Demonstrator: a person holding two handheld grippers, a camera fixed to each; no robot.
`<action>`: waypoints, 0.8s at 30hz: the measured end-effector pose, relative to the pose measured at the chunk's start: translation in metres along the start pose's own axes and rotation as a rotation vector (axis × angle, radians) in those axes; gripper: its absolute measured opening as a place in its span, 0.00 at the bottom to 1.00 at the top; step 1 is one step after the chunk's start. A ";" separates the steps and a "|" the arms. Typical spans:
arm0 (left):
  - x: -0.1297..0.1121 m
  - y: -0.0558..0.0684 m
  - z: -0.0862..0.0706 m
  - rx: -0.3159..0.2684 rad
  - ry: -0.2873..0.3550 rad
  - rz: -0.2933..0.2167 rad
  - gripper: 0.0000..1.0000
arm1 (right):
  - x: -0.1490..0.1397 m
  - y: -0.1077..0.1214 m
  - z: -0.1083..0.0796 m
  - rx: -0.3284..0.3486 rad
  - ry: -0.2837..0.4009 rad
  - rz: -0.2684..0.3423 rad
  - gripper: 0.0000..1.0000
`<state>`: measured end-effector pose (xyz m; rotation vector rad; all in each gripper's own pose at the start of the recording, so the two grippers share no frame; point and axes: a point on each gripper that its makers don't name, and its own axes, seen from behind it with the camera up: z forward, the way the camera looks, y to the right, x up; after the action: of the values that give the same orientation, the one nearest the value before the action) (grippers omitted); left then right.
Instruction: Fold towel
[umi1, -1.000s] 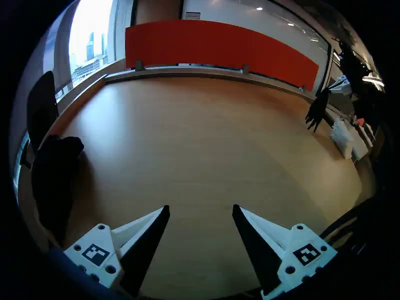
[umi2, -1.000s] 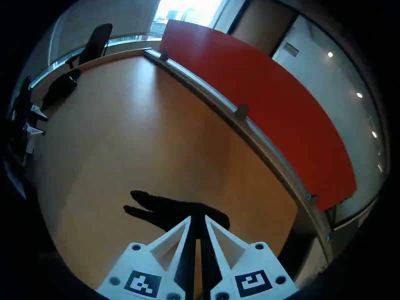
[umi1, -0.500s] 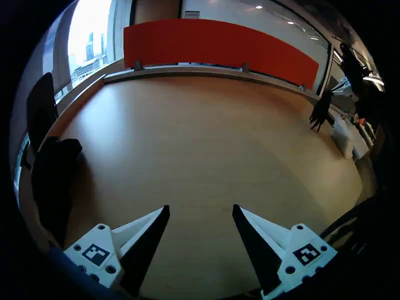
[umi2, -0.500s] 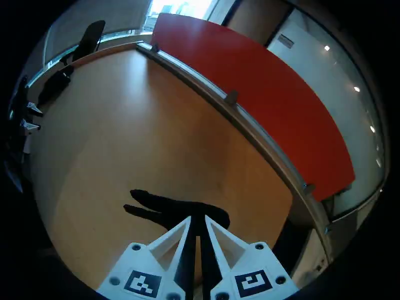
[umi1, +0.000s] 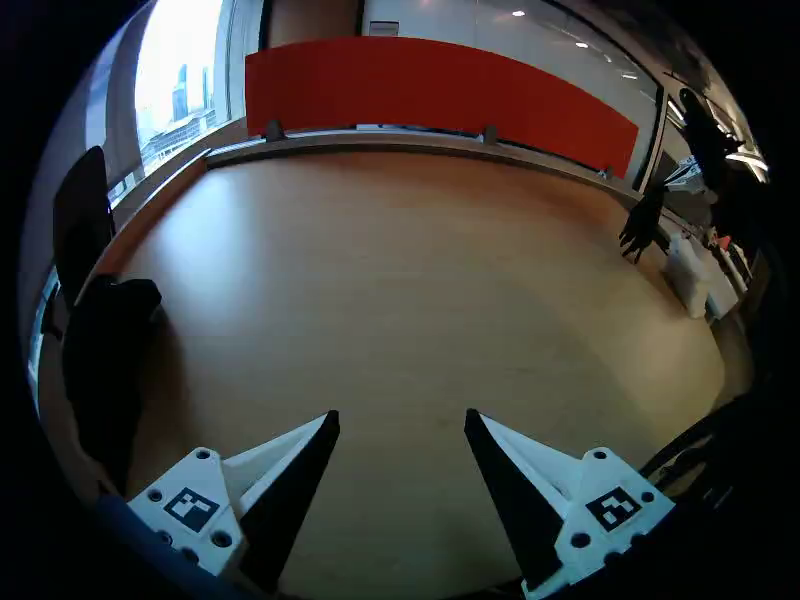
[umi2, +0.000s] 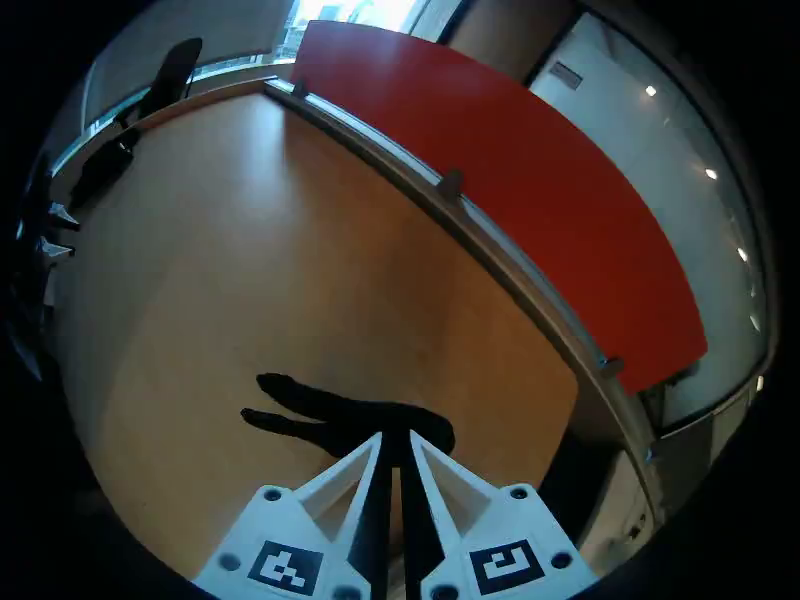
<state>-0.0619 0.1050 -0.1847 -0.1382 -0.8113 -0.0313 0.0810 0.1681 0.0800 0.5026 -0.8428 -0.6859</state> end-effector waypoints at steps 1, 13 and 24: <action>0.000 0.000 0.000 0.000 0.000 0.000 0.93 | -0.002 0.000 0.000 0.000 -0.002 0.000 0.04; 0.002 0.003 0.002 -0.003 0.000 0.006 0.93 | -0.029 -0.007 0.001 0.004 -0.032 0.022 0.04; 0.004 0.006 0.003 -0.009 0.000 0.016 0.93 | -0.081 -0.022 -0.002 0.008 -0.094 0.063 0.04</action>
<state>-0.0607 0.1115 -0.1807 -0.1533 -0.8103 -0.0200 0.0365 0.2121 0.0234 0.4522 -0.9457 -0.6527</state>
